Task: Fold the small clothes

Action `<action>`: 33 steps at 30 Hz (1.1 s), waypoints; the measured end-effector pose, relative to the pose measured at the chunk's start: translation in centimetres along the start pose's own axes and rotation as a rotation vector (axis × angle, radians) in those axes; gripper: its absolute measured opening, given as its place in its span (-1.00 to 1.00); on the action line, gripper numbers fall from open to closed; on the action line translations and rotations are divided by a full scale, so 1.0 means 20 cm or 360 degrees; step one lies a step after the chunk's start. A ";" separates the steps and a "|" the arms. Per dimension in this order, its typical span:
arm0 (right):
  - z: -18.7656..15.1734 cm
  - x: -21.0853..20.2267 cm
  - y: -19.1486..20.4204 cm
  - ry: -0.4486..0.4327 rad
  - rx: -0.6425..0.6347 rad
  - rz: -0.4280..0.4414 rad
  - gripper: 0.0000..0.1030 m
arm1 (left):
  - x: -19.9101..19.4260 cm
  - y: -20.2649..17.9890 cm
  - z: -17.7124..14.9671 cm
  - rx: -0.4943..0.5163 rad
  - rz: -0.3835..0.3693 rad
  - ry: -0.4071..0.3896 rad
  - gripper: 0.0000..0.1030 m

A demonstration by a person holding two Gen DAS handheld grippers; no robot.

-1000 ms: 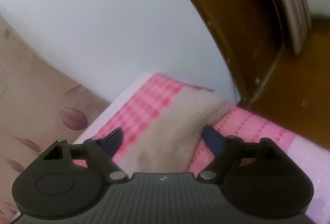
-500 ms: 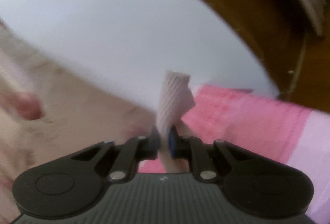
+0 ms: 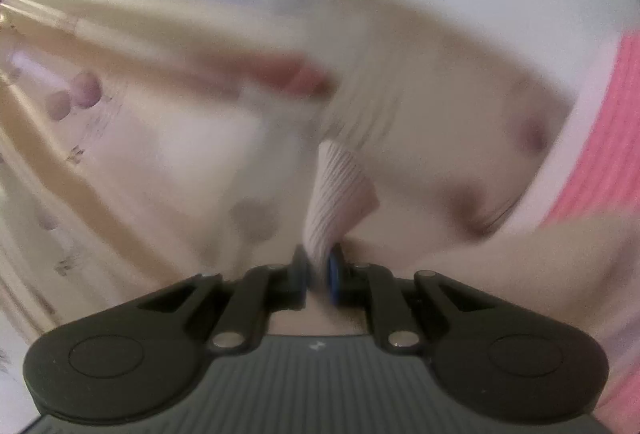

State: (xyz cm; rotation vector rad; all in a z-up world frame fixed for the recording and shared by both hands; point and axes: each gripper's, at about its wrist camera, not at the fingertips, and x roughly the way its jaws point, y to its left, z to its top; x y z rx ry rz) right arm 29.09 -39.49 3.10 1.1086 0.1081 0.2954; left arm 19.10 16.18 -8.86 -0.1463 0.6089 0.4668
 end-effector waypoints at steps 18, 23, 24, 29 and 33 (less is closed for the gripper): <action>-1.35 0.75 0.16 0.0706 -0.0332 -0.0102 -0.79 | -0.01 0.12 0.00 -0.0242 -0.0142 -0.0031 1.00; -1.57 0.77 0.22 0.1087 -0.0834 -0.0206 -0.60 | 0.00 0.13 0.00 -0.0259 -0.0152 -0.0029 1.00; -1.60 0.75 0.24 0.1124 -0.0972 -0.0231 -0.41 | 0.00 0.13 0.00 -0.0263 -0.0154 -0.0029 1.00; -1.41 0.39 0.21 0.0863 -0.1208 -0.0374 -0.13 | -0.01 0.13 0.00 -0.0260 -0.0156 -0.0029 1.00; -1.02 0.18 0.10 0.0574 -0.1355 -0.0825 -0.13 | -0.01 0.13 0.00 -0.0251 -0.0149 -0.0026 1.00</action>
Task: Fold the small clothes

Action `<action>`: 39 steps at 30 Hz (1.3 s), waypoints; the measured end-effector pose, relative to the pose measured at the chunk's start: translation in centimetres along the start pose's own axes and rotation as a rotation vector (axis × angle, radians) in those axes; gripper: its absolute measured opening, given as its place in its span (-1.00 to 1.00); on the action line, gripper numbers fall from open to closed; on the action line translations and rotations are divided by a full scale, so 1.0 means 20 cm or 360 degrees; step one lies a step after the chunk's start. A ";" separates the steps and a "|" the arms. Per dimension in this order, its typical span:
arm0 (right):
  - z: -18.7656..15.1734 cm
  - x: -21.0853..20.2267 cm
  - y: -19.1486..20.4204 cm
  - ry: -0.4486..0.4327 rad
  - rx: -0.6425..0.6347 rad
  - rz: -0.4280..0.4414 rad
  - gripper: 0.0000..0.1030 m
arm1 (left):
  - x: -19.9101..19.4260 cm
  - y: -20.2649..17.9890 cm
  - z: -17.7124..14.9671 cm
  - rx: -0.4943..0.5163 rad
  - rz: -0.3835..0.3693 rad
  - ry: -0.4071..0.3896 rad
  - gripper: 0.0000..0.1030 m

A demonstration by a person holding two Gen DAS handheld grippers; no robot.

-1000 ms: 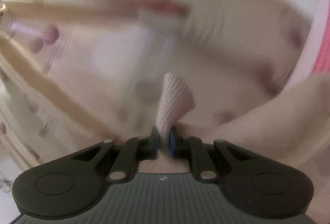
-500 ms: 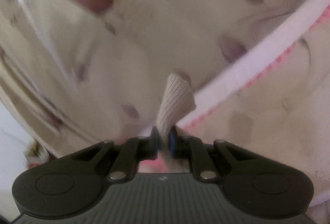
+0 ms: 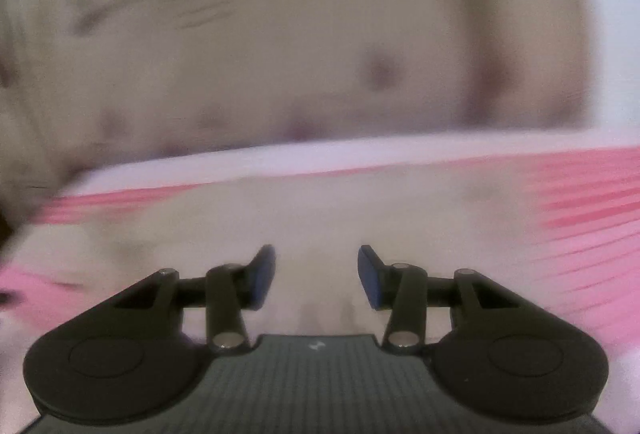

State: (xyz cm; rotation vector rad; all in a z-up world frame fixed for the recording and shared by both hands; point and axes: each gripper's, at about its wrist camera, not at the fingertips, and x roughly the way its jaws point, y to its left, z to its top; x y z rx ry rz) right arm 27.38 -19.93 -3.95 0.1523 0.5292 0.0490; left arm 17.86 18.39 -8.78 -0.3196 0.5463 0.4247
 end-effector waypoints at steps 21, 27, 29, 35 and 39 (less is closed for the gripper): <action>-0.02 0.19 -0.83 0.0135 0.0094 -0.0243 -0.98 | 0.01 -0.02 0.00 0.0036 0.0063 0.0019 1.00; 0.02 -0.04 -0.47 -0.0109 -0.0130 -0.0030 -0.96 | 0.01 -0.01 0.00 0.0040 0.0076 0.0017 1.00; 0.04 -0.07 -0.19 -0.0093 -0.0352 0.0293 -0.96 | 0.01 -0.01 0.00 0.0032 0.0076 0.0014 1.00; 0.06 0.11 0.57 -0.0041 -0.0857 0.0638 -0.93 | 0.00 0.00 0.00 0.0029 0.0069 0.0007 1.00; 0.01 0.32 0.90 0.0097 -0.1060 0.0677 -0.86 | 0.00 0.01 0.00 0.0014 0.0054 0.0004 1.00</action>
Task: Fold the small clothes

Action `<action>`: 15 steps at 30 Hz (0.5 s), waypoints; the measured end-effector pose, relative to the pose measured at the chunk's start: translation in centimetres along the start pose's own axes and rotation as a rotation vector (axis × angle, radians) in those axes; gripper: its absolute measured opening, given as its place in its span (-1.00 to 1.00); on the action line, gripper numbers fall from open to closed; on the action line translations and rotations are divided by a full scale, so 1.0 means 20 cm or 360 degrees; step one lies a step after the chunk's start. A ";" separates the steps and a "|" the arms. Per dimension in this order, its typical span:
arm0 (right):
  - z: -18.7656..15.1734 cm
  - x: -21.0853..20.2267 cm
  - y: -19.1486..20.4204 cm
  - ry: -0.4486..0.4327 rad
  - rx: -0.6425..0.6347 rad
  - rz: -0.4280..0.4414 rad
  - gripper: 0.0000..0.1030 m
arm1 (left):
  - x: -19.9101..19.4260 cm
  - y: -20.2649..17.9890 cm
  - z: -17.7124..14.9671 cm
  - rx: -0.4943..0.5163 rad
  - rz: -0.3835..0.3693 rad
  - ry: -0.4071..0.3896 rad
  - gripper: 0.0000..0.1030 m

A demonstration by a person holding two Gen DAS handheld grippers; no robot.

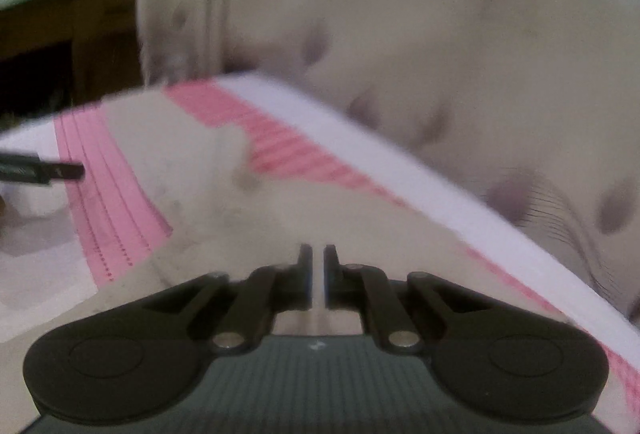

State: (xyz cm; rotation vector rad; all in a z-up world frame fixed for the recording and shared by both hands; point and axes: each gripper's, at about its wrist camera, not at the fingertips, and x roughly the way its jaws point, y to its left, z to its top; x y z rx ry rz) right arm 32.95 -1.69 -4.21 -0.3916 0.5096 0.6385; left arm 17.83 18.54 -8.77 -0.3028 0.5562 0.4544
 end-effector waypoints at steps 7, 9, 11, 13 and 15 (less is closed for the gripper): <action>0.04 0.19 0.09 -0.0018 -0.0010 -0.0231 -0.99 | 0.00 0.01 0.01 -0.0033 -0.0030 -0.0006 1.00; 0.05 0.17 0.05 -0.0129 0.0130 -0.0272 -0.98 | 0.00 0.01 0.01 -0.0050 -0.0048 -0.0006 1.00; 0.03 0.16 0.02 -0.0142 0.0245 -0.0101 -0.97 | 0.00 0.03 0.02 -0.0075 -0.0090 -0.0013 1.00; 0.01 0.14 0.06 -0.0125 0.0255 -0.0117 -0.97 | 0.00 0.08 0.04 -0.0116 -0.0209 -0.0010 1.00; -0.04 0.00 0.05 -0.0239 0.0362 -0.0131 -0.97 | 0.03 0.13 0.10 -0.0159 -0.0258 0.0007 0.97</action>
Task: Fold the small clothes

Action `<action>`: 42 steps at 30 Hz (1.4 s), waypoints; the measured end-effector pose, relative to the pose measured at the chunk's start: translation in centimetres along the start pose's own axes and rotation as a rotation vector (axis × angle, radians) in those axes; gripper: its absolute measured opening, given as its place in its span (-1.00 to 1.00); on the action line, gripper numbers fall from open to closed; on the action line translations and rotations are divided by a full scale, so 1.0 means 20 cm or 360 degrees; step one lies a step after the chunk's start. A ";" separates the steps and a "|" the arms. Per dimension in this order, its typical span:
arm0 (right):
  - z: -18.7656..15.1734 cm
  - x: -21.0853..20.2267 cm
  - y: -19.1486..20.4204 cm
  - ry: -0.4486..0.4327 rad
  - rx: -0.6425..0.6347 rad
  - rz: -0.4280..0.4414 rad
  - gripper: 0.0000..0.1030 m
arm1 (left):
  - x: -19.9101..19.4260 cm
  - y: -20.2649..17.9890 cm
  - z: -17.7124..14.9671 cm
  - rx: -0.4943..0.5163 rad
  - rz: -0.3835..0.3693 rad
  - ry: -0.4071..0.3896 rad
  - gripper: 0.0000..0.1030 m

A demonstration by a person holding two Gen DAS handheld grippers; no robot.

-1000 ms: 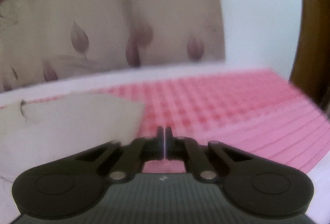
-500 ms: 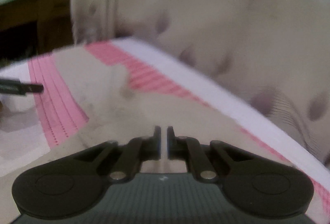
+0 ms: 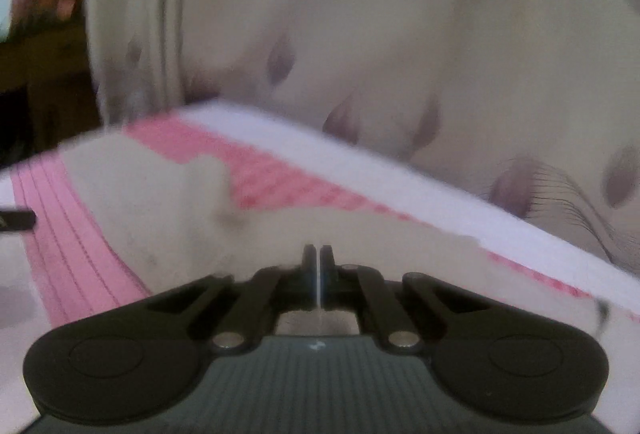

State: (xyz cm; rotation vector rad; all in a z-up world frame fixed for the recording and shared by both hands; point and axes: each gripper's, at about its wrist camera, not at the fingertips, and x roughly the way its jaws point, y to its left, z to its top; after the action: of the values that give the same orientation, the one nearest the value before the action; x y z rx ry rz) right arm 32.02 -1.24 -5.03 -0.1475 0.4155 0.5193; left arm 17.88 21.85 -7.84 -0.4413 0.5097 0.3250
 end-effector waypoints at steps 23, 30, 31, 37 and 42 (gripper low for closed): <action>-0.35 -0.42 0.02 -0.0064 0.0139 0.0081 -0.94 | 0.63 0.38 0.61 -0.0499 -0.0002 0.0184 -0.87; -0.38 -0.63 -0.19 -0.0253 0.0492 0.0039 -0.94 | 0.21 -0.21 0.76 -0.0082 -0.0298 -0.0113 -0.87; -0.40 -0.67 -0.22 -0.0256 0.0510 0.0011 -0.94 | 0.15 -0.33 0.76 -0.0010 -0.0361 -0.0136 -0.87; -0.56 -0.92 -0.48 -0.0232 0.0661 -0.0154 -0.94 | -0.15 -1.14 0.54 0.0432 -0.0766 -0.0122 -0.87; -0.72 -1.07 -0.66 -0.0231 0.0833 -0.0232 -0.94 | -0.16 -1.65 0.09 0.0717 -0.0993 0.0053 -0.87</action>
State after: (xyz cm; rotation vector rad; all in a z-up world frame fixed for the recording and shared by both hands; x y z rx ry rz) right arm 16.92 -25.64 -8.57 0.3600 0.3831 0.2626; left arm 29.22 -6.22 6.01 -0.1494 0.4366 -0.3949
